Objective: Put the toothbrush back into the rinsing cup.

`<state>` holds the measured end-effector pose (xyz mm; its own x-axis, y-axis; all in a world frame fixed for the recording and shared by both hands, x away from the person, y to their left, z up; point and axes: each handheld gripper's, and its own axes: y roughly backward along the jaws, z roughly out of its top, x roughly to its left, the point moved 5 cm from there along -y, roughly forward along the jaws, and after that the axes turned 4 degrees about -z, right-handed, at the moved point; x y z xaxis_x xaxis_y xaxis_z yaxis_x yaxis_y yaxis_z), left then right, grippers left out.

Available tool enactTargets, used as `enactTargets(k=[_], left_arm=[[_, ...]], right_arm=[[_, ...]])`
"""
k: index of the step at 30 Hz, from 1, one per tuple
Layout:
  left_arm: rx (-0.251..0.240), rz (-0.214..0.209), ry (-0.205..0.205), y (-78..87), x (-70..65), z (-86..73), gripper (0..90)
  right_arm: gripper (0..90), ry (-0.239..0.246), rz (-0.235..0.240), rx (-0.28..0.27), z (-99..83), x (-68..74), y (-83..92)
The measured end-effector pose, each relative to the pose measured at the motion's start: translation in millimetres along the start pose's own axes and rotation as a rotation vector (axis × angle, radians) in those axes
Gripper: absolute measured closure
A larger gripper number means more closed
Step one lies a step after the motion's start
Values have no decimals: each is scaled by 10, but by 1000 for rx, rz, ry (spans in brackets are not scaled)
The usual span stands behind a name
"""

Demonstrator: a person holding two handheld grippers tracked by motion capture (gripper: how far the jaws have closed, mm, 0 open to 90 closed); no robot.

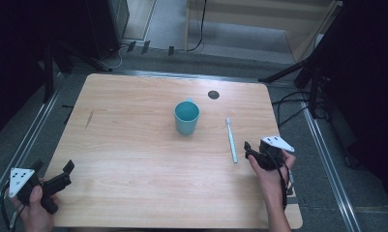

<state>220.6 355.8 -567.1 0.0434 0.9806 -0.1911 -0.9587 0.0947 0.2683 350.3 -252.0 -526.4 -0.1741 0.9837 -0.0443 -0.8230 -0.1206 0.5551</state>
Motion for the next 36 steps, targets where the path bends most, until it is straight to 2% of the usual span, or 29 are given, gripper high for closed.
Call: enactTargets(k=[2,5,7,8,9,10,11,12,13,14,15,16,19,20,21,22,24,26,28,32,36], left_arm=[[8,2,-11,-5,-6,-2,0],[7,0,-17,-6,-12,-2,0],[4,-1,-17,-3,-12,-1,0],[-1,-3,-11,-1,-9,-1,0],[-1,-3,-11,-1,-9,-1,0],[-1,-5,-11,2,-6,-1,0],[-1,-6,-10,3,-5,-1,0],[-1,-7,-11,3,-6,-1,0],[-1,-7,-11,3,-6,-1,0],[-2,-6,-11,-2,-11,0,0],[0,-7,-15,-3,-12,-1,0],[0,-7,-15,-3,-12,-1,0],[1,-9,-21,-3,-24,-2,0],[1,-10,-25,-2,-25,-2,0],[1,-11,-25,-1,-25,-2,0],[1,-11,-25,-1,-25,-2,0],[1,-12,-24,1,-22,-2,0],[1,-13,-23,1,-22,-2,0],[1,-14,-24,3,-22,-2,0],[1,-15,-23,1,-23,-2,0],[1,-15,-26,2,-25,-3,0]], right_arm=[[382,65,-8,74,182,59,-85],[409,100,-13,149,340,89,-156],[439,109,-3,202,468,113,-196],[455,110,-21,230,532,117,-213],[455,110,-21,230,532,117,-213],[470,105,-41,250,597,117,-233],[479,84,-38,280,671,119,-262],[500,58,-24,336,754,133,-327],[500,58,-24,336,754,133,-327],[525,72,-29,412,784,163,-410],[544,76,-32,442,785,178,-440],[544,76,-32,442,785,178,-440],[618,89,-59,570,745,241,-569],[627,66,-44,642,704,272,-647],[636,45,-31,675,675,297,-680],[636,45,-31,675,675,297,-680],[652,39,-13,754,592,353,-743],[638,9,20,820,506,405,-807],[640,23,20,841,467,434,-841],[647,49,8,848,440,466,-884],[675,40,-7,857,417,475,-909]])
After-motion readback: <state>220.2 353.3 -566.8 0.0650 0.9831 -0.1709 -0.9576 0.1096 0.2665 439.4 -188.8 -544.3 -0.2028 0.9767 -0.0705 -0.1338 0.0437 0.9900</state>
